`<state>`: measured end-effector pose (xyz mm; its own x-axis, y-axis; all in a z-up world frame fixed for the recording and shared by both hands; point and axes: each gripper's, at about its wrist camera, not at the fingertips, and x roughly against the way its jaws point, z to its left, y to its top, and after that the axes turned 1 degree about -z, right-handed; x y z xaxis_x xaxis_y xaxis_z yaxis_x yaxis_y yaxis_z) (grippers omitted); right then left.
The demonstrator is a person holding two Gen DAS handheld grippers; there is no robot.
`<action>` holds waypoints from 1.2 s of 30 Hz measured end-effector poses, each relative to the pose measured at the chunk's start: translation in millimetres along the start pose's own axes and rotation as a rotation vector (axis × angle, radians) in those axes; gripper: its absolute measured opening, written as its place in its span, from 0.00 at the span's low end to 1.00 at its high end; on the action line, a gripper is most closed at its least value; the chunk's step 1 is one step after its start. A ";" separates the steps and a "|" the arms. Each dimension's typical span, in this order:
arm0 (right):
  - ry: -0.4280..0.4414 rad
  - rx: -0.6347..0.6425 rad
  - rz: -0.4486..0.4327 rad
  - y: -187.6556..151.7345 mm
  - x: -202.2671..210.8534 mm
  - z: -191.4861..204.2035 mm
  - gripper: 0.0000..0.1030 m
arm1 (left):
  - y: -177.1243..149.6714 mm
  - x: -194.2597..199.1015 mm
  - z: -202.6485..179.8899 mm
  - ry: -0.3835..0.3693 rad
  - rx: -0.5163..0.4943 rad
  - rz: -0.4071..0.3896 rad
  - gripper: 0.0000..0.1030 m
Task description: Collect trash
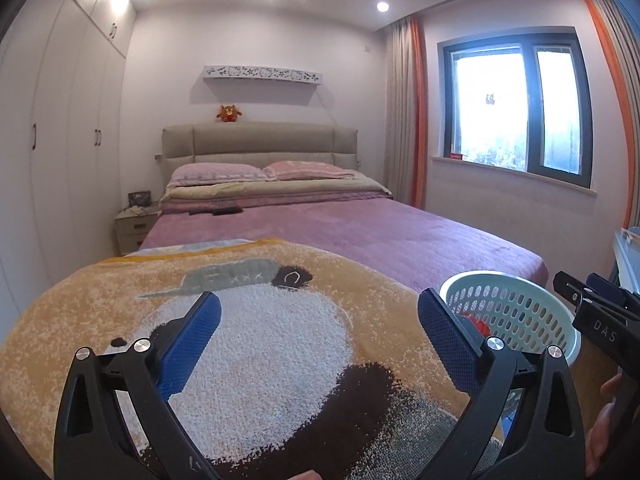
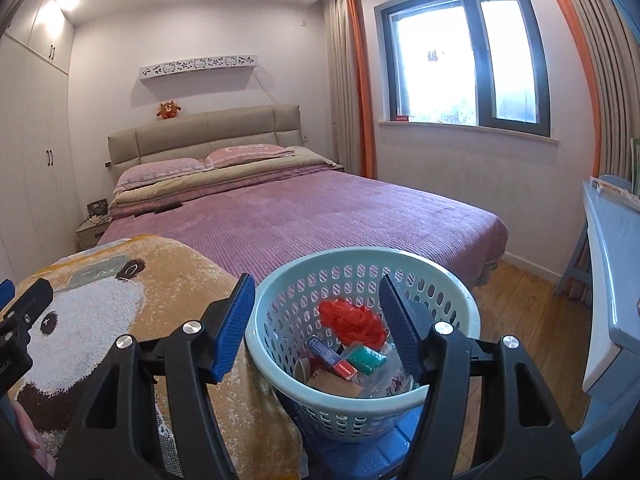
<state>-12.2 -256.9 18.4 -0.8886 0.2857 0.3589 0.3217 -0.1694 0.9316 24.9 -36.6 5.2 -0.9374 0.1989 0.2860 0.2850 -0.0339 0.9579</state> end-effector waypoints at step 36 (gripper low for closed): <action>0.010 0.026 0.034 -9.0 -5.2 16.2 0.62 | -1.6 -2.2 -0.3 -0.015 0.001 0.022 0.93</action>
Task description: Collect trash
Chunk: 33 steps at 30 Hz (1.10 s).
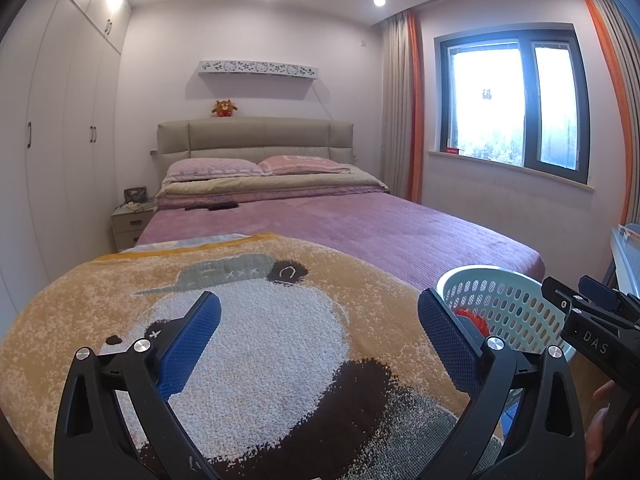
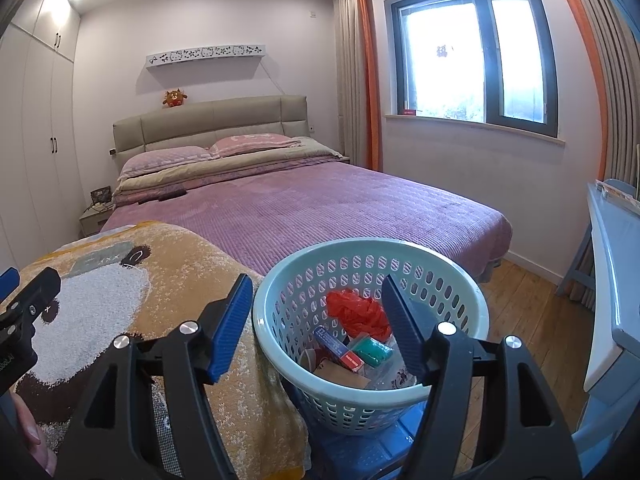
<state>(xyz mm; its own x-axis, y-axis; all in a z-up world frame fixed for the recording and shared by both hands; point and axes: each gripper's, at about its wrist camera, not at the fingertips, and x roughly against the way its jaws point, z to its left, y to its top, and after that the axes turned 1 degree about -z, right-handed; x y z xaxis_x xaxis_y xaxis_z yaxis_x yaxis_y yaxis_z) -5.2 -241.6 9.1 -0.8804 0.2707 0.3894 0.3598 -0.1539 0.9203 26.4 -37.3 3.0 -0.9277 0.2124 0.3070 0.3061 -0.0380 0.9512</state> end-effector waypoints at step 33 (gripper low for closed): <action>0.021 0.004 0.016 0.7 -2.9 1.5 0.62 | -0.7 -1.6 2.4 -0.004 -0.004 0.004 0.93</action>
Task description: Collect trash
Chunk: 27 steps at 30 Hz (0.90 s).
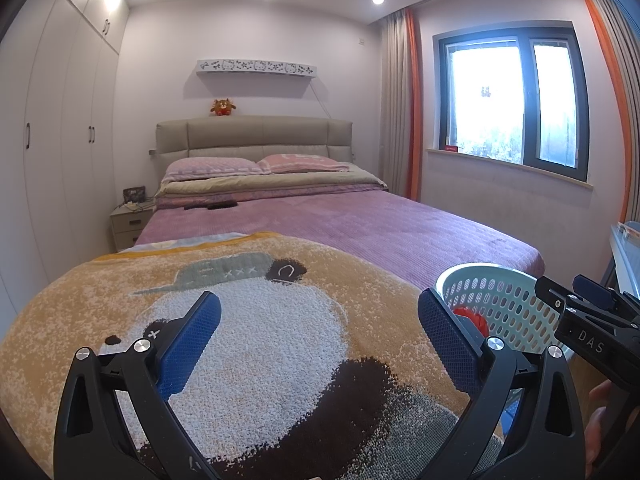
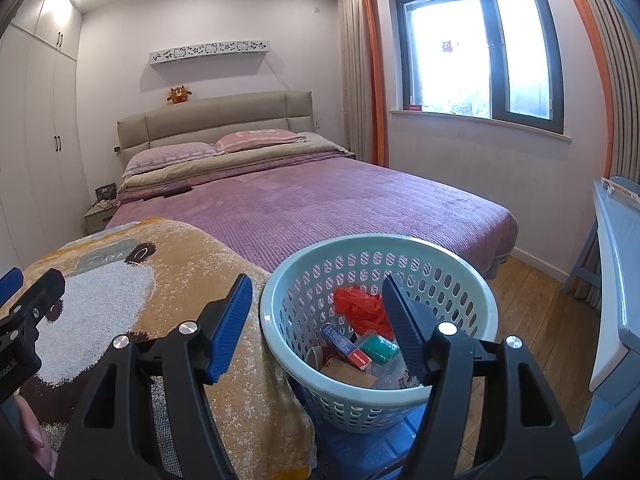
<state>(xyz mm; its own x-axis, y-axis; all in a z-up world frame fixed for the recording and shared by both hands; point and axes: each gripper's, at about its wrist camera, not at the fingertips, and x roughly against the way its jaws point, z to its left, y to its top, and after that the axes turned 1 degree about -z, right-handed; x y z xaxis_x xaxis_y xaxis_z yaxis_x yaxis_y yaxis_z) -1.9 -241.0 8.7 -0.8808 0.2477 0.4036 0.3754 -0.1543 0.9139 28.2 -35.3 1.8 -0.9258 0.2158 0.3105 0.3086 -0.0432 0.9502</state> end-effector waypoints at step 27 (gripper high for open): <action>0.006 -0.014 0.013 -1.8 -1.6 -5.9 0.66 | -0.7 0.1 0.9 0.000 0.000 0.003 0.93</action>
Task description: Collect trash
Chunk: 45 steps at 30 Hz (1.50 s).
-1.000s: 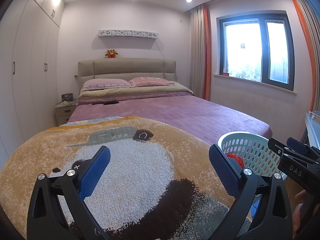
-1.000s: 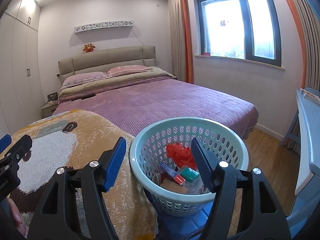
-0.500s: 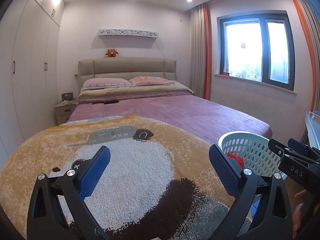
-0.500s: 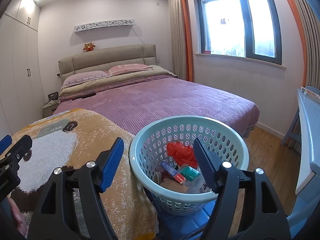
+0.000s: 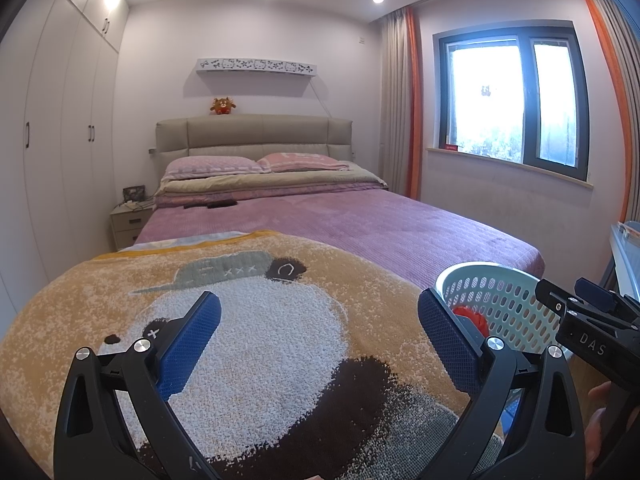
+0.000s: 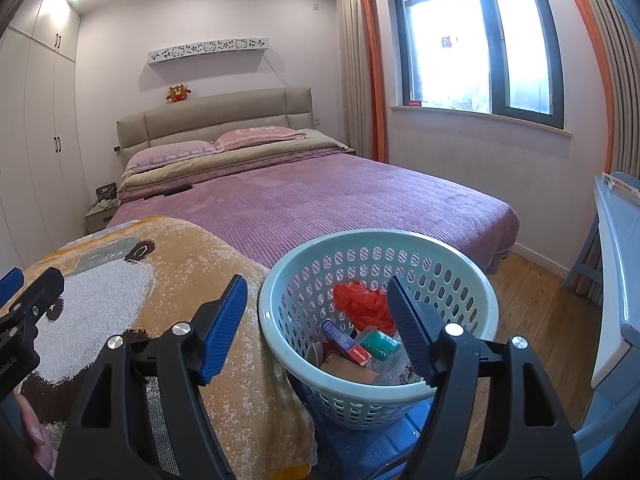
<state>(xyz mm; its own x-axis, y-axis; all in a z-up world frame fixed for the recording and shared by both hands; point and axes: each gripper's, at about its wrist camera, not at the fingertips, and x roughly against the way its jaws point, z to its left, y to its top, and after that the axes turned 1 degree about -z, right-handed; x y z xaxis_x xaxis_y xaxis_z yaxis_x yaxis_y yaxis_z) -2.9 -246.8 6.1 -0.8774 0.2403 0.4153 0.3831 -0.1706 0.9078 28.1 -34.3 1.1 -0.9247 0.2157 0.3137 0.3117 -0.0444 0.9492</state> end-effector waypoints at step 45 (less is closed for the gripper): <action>-0.003 -0.003 -0.014 9.0 11.8 7.8 0.66 | 11.3 22.5 7.0 0.040 -0.024 -0.030 0.93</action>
<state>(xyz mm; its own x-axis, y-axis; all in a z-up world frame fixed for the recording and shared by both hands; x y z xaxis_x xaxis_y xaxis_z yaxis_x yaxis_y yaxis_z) -7.5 -238.0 19.6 -0.8818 0.2459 0.4024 0.3696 -0.1696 0.9136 12.3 -23.2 18.8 -0.9416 0.1780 0.2859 0.2792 -0.0622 0.9582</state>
